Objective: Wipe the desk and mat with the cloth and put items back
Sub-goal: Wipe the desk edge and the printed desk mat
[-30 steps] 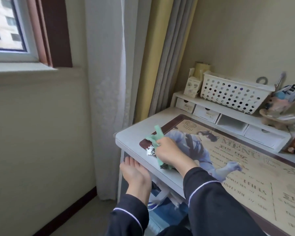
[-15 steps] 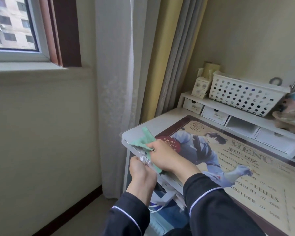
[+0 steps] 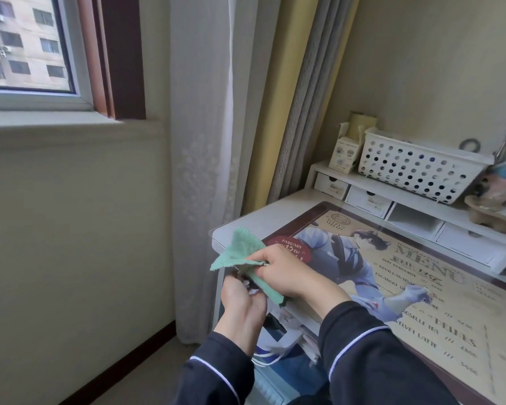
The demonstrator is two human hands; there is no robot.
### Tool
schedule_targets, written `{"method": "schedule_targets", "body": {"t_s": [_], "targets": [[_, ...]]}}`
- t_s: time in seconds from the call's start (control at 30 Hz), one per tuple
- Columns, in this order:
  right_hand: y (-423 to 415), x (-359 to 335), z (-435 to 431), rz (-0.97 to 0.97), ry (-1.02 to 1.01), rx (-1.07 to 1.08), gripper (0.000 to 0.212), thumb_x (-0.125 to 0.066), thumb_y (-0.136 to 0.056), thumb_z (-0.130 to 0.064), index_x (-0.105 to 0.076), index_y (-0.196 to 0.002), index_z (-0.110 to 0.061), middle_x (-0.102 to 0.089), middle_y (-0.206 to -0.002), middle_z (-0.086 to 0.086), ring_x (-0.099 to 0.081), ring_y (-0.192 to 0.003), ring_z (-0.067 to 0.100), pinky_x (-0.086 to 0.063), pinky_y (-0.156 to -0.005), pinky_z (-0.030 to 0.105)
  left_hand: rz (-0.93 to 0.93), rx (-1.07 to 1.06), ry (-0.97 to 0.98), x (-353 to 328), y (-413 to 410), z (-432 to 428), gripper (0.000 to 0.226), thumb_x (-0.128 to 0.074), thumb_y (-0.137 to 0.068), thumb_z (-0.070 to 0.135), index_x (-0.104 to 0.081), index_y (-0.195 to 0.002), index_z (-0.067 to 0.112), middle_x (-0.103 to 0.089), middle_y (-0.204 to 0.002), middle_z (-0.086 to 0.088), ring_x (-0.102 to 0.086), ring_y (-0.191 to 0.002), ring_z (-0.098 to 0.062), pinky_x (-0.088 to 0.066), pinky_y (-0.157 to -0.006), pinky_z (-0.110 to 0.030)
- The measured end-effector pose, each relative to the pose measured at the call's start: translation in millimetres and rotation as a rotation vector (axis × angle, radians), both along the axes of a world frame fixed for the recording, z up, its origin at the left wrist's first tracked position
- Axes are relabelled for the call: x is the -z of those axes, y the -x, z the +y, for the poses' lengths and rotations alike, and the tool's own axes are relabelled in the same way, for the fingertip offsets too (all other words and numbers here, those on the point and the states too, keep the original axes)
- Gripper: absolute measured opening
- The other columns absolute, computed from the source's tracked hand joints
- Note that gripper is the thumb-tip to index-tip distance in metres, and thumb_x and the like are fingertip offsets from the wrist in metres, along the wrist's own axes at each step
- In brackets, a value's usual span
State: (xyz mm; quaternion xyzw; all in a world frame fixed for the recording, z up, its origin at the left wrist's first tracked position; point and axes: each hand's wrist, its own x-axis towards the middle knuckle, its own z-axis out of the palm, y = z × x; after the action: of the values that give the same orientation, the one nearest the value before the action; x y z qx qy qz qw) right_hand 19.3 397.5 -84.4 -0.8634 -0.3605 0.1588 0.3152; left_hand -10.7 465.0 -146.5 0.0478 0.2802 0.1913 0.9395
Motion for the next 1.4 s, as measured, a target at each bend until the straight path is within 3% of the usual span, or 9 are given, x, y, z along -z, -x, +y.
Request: {"method": "schedule_targets", "body": {"t_s": [0.2,0.3,0.4,0.53,0.67,0.73,1.0,1.23,1.4], "targets": [[-14.4,1.6,-4.5,-0.035,-0.040,0.131,0.025,-0.047,-0.086,0.002,-0.069,-0.076,-0.005,-0.045,-0.060,0.000,-0.036,-0.054,0.010,-0.027,-0.045,0.020,0.018,0.027,-0.043,3.9,5.6,1.5,0.025,-0.038,-0.094,-0.004,-0.049,-0.073,0.004,-0.051,-0.068,-0.010,-0.052,-0.062,-0.018,-0.049,-0.071,-0.030],[-20.4,1.2,-7.0,-0.017,-0.072,0.171,0.029,-0.047,-0.088,-0.001,-0.062,-0.069,-0.017,-0.044,-0.061,-0.003,-0.041,-0.063,0.015,-0.029,-0.058,0.025,-0.003,0.039,-0.058,4.3,7.9,1.5,0.021,-0.037,-0.094,-0.007,-0.052,-0.082,-0.002,-0.057,-0.078,-0.013,-0.059,-0.076,-0.023,-0.051,-0.086,-0.038],[-28.1,1.2,-13.4,-0.113,-0.129,0.286,0.032,-0.045,-0.094,-0.005,-0.066,-0.119,-0.010,-0.061,-0.111,0.005,-0.055,-0.105,0.020,-0.040,-0.089,0.025,0.052,-0.006,-0.042,2.7,6.9,2.9,0.021,-0.034,-0.097,-0.004,-0.054,-0.092,-0.006,-0.059,-0.085,-0.014,-0.062,-0.085,-0.026,-0.055,-0.082,-0.036],[-44.1,0.5,-30.1,-0.350,-0.160,0.498,0.037,-0.043,-0.096,-0.003,-0.060,-0.127,-0.011,-0.048,-0.133,0.018,-0.048,-0.123,0.034,-0.041,-0.105,0.043,0.155,-0.050,0.027,7.8,6.9,14.3,0.038,-0.024,-0.104,0.009,-0.047,-0.131,-0.003,-0.057,-0.123,-0.012,-0.055,-0.120,-0.023,-0.046,-0.095,-0.030],[-55.2,8.4,-41.5,-0.484,0.026,0.507,0.037,-0.046,-0.092,-0.003,-0.063,-0.124,-0.010,-0.055,-0.125,0.018,-0.052,-0.111,0.031,-0.044,-0.094,0.036,0.220,-0.101,0.262,18.7,10.1,33.4,0.032,-0.028,-0.098,0.008,-0.055,-0.091,0.022,-0.044,-0.070,0.009,-0.039,-0.052,-0.003,-0.027,-0.032,-0.012],[-51.1,16.0,-34.6,-0.490,0.194,0.491,0.034,-0.046,-0.093,-0.008,-0.063,-0.123,-0.008,-0.054,-0.120,0.014,-0.053,-0.098,0.029,-0.048,-0.081,0.035,0.201,-0.045,0.268,19.1,16.9,43.7,0.035,-0.032,-0.096,0.011,-0.042,-0.065,0.024,-0.028,-0.057,0.008,-0.021,-0.042,-0.006,-0.010,-0.028,-0.015],[-45.9,21.9,9.8,-0.549,0.210,-0.084,0.029,-0.044,-0.092,-0.014,-0.063,-0.113,-0.019,-0.044,-0.113,0.006,-0.045,-0.112,0.029,-0.040,-0.083,0.035,0.162,-0.114,-0.228,-20.1,7.2,95.1,0.041,-0.036,-0.090,0.027,-0.014,-0.056,0.024,-0.010,-0.040,0.007,-0.003,-0.038,-0.013,-0.003,-0.035,-0.022],[-110.8,17.5,24.9,-0.492,0.435,0.514,0.035,-0.048,-0.090,-0.008,-0.055,-0.124,-0.003,-0.048,-0.126,0.018,-0.050,-0.113,0.035,-0.044,-0.088,0.041,0.195,-0.193,-0.862,-47.5,-34.7,125.9,0.038,-0.045,-0.080,0.014,-0.019,-0.055,0.024,-0.017,-0.044,0.009,-0.012,-0.039,-0.012,-0.011,-0.040,-0.017],[-71.8,31.1,72.8,-0.613,0.188,-0.136,0.024,-0.043,-0.091,-0.016,-0.058,-0.109,-0.013,-0.042,-0.106,0.008,-0.048,-0.094,0.031,-0.043,-0.075,0.040,0.314,-0.121,-1.261,-47.8,-58.8,138.7,0.037,-0.045,-0.072,0.025,-0.016,-0.049,0.026,-0.015,-0.054,-0.001,-0.013,-0.053,-0.022,-0.014,-0.049,-0.034]]}}
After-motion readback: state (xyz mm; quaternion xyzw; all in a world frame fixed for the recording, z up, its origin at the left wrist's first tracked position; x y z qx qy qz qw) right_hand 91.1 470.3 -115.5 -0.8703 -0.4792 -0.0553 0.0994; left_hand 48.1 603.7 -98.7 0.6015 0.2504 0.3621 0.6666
